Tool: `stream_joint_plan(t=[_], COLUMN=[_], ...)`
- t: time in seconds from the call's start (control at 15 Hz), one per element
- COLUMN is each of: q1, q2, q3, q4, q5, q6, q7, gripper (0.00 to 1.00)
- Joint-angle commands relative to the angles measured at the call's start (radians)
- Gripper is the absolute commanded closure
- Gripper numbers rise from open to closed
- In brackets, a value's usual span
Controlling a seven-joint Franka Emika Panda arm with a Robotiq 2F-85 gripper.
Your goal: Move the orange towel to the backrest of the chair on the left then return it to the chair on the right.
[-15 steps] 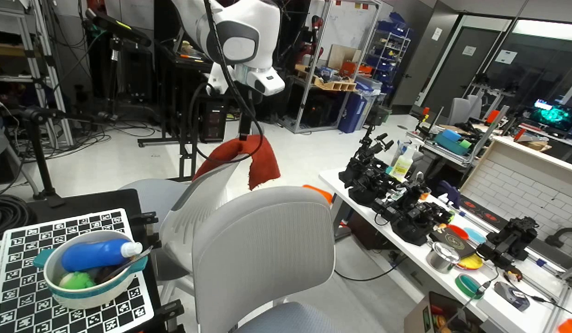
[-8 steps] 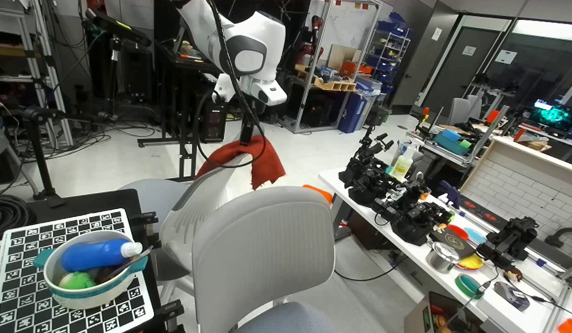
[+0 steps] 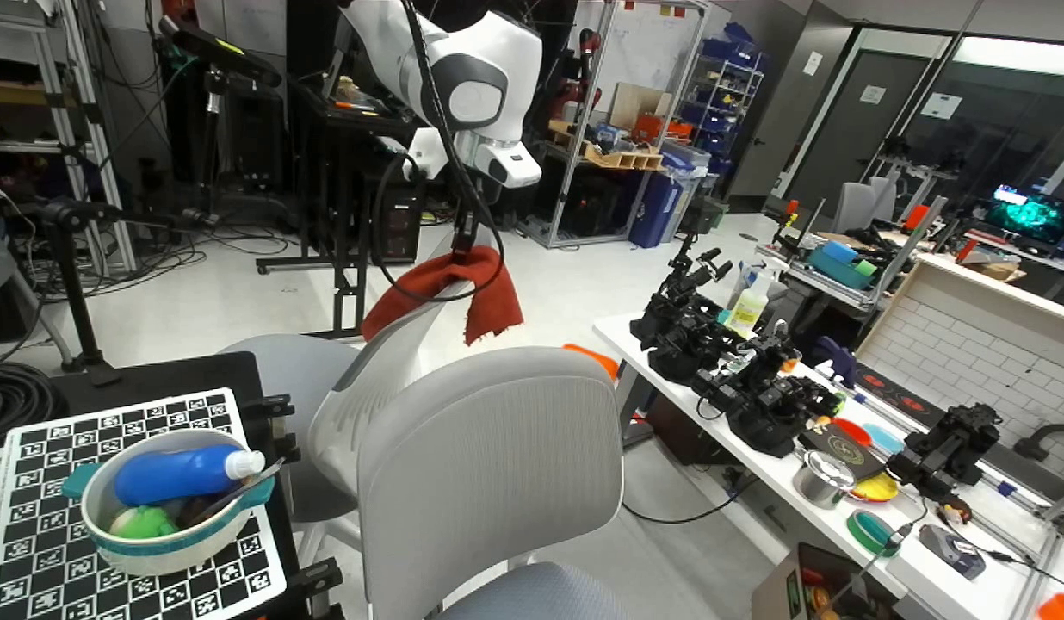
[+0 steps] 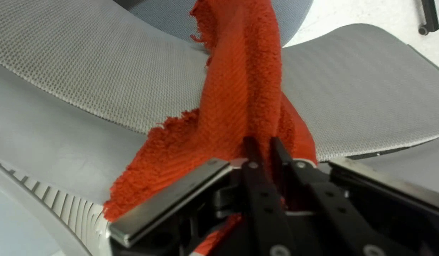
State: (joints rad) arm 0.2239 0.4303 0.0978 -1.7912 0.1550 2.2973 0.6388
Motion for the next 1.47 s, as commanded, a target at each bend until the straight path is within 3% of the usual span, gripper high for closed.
stream_joint_plan(t=[0.0, 0.47, 0.87, 1.4], q1=[0.006, -0.041, -0.143, -0.284], q2=[0.003, -0.208, -0.426, -0.439], q3=[-0.015, -0.01, -0.049, -0.163], q4=[0.031, -0.084, -0.153, -0.055], q5=[-0.003, 0.032, 0.074, 0.157], q6=[-0.039, -0.033, -0.043, -0.075], q7=[0.01, -0.04, -0.103, -0.207], gripper=[1.0, 0.99, 0.99, 0.99])
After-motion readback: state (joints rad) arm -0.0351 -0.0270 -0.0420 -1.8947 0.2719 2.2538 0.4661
